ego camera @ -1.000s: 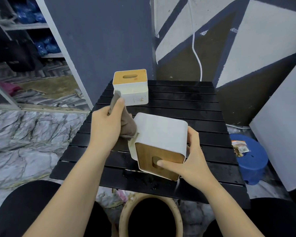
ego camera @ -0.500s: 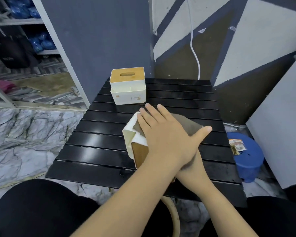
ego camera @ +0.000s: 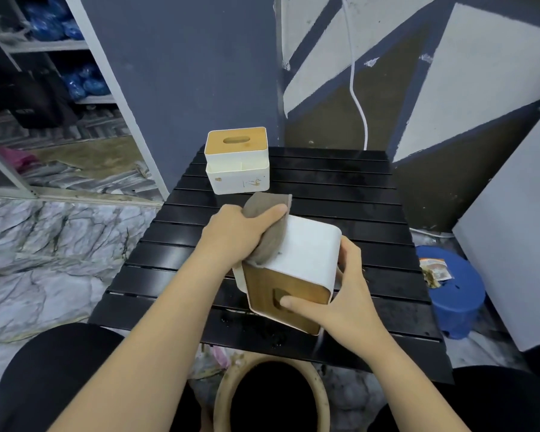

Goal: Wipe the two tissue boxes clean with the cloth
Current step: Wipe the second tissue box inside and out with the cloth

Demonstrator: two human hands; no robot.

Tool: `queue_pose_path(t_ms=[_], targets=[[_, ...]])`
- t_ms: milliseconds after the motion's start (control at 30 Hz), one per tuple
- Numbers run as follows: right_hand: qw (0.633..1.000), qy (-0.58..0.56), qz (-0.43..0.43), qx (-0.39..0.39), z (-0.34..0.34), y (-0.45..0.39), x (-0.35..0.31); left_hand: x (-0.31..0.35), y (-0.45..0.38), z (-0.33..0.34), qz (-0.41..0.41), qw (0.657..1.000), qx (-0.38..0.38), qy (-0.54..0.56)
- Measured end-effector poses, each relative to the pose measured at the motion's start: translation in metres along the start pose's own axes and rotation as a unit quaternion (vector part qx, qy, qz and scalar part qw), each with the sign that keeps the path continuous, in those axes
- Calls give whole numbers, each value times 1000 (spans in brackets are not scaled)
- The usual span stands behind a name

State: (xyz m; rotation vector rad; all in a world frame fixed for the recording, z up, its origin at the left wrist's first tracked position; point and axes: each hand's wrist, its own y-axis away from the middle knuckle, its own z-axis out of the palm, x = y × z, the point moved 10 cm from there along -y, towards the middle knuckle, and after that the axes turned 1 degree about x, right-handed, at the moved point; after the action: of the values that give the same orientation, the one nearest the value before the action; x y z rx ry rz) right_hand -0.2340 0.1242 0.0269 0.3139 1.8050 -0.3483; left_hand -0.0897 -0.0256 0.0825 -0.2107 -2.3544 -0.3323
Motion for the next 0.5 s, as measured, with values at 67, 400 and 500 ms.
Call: queue_pose_path(t_ms=[67, 400, 500], targets=[[1000, 20, 16, -13, 0, 1, -5, -10, -3, -2, -6, 996, 4, 85], [859, 500, -91, -61, 59, -29, -92, -44, 7, 21, -100, 936, -60, 331], [869, 489, -73, -29, 60, -35, -95, -60, 10, 33, -149, 895, -66, 416]])
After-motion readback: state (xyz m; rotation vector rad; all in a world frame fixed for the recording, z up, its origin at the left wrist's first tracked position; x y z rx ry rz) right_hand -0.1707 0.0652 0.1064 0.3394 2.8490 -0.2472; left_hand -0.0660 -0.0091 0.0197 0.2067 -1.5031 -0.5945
